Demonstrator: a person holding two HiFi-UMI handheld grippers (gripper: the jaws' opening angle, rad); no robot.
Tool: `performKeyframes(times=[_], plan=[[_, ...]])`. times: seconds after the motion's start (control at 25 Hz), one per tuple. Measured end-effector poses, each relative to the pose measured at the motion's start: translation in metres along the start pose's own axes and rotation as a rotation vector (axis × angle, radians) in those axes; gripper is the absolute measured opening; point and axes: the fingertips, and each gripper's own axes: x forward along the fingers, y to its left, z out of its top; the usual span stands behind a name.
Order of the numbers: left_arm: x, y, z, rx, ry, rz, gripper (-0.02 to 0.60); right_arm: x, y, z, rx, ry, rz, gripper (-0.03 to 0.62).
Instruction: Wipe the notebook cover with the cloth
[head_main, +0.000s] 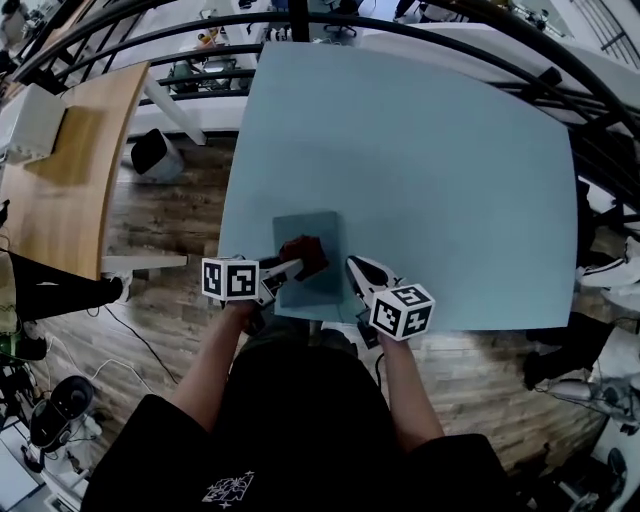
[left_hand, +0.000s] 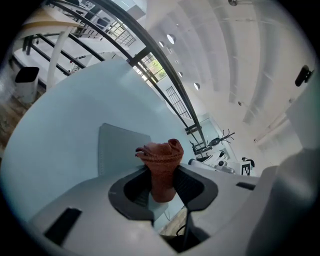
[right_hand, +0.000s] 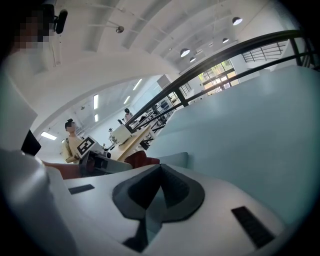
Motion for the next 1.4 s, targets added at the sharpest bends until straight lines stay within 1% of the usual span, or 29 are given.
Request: performKeyframes(times=[0.2, 0.36, 0.68, 1.0, 1.4], plan=[[0.026, -0.015, -0.013, 0.026, 0.073, -0.039, 0.127, -0.018, -0.011, -0.005, 0.026, -0.023, -0.044, 0.005], [0.042, -0.022, -0.024, 0.043, 0.127, -0.055, 0.127, -0.031, -0.016, -0.011, 0.046, -0.034, -0.068, 0.006], [0.054, -0.018, -0.041, 0.039, 0.184, -0.058, 0.127, -0.043, -0.017, -0.026, 0.071, -0.039, -0.109, 0.005], [0.054, -0.009, -0.046, 0.024, 0.202, -0.04, 0.127, -0.035, -0.009, -0.034, 0.058, -0.018, -0.107, 0.005], [0.031, 0.011, -0.041, -0.007, 0.163, -0.007, 0.127, -0.014, 0.008, -0.034, 0.022, 0.021, -0.061, 0.005]])
